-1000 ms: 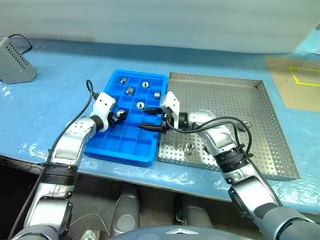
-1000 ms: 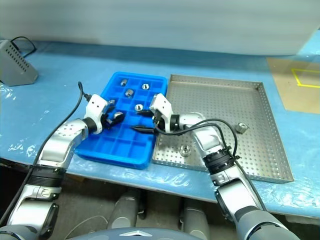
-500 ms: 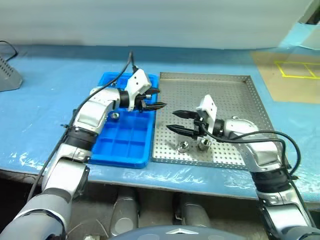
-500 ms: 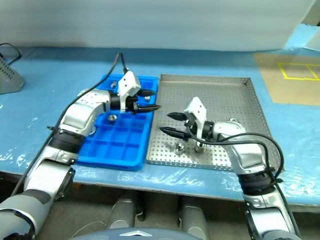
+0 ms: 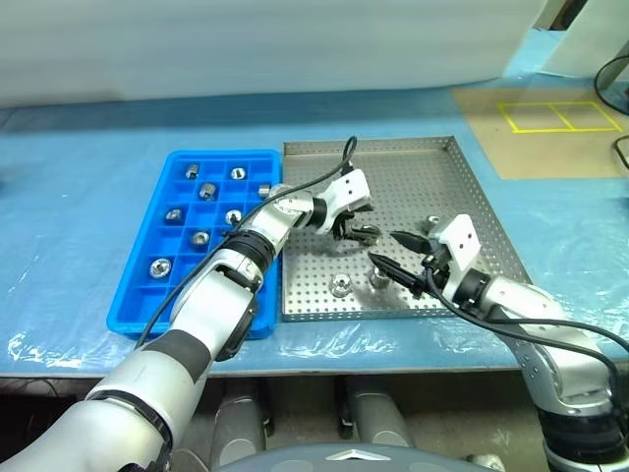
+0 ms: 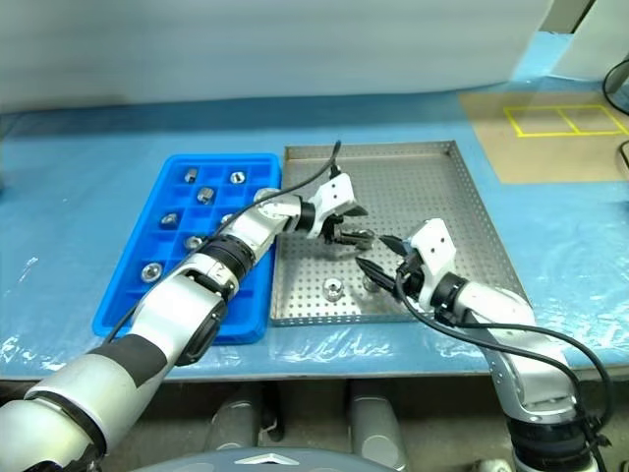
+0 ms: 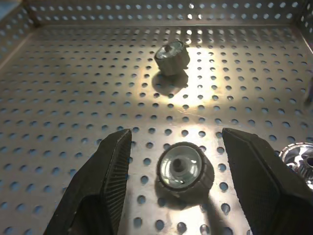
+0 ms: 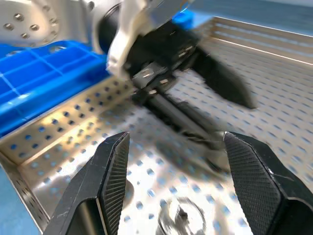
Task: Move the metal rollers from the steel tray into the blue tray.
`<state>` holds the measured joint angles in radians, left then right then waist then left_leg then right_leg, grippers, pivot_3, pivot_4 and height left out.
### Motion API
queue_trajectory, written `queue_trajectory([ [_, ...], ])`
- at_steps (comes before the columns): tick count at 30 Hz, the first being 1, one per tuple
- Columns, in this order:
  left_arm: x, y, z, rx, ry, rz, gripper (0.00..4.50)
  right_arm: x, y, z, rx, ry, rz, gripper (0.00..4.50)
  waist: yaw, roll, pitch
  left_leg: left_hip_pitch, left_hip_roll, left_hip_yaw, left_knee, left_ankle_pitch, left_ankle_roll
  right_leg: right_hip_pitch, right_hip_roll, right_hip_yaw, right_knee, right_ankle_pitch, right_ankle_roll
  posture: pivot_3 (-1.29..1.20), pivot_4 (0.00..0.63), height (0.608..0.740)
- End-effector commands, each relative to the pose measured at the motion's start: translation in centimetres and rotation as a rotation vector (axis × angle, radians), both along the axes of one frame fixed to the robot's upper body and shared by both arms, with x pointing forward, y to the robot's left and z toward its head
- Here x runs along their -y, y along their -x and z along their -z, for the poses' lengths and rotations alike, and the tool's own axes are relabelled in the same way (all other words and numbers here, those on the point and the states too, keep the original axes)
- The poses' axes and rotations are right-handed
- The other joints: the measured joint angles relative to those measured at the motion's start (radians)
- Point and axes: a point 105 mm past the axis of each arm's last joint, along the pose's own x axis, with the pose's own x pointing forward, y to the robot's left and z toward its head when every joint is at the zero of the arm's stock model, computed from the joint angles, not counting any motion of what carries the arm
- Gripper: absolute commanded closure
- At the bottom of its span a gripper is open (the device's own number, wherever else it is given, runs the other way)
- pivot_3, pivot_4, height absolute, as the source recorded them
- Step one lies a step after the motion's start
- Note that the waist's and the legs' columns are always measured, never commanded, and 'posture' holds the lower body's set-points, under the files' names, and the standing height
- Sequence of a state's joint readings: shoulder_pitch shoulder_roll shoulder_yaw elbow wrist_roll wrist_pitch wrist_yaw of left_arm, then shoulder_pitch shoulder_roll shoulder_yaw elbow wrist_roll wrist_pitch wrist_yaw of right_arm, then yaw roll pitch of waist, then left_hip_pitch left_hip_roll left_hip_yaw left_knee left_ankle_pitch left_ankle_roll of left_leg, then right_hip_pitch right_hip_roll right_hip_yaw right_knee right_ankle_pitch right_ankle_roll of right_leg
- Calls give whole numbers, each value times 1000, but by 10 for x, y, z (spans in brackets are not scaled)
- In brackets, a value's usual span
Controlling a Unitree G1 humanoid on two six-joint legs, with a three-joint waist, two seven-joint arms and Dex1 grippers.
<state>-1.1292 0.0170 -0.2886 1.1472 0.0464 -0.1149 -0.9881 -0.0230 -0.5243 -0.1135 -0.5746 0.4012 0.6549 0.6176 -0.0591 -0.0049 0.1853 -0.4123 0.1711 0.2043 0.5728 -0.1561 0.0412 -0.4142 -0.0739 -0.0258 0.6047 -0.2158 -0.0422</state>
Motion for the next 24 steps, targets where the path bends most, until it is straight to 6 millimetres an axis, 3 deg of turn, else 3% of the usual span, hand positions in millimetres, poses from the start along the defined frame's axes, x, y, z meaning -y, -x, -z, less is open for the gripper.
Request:
queue_trajectory([
  [1,2,-2,3,35,-31,-4,1397,6,6,-15,62,4,35,1368,-13,0,0,0,0,0,1,0,0,1,0,0,0,0,1,-619,150,740],
  [4,1,-3,5,43,-42,-16,1397,5,7,-14,63,13,43,1368,-27,0,0,1,0,-1,3,-1,1,3,0,0,0,-3,8,-624,150,740],
  [17,-1,-3,35,-30,-74,-129,1397,8,6,-5,44,42,62,1368,-42,1,0,0,-1,-1,5,-6,9,9,-1,-1,-9,0,2,-631,150,740],
  [24,2,-10,29,-16,-35,-193,1397,6,8,1,32,52,66,1368,-44,1,-1,0,-3,-1,5,-8,13,14,-3,-2,-17,1,2,-630,150,740],
])
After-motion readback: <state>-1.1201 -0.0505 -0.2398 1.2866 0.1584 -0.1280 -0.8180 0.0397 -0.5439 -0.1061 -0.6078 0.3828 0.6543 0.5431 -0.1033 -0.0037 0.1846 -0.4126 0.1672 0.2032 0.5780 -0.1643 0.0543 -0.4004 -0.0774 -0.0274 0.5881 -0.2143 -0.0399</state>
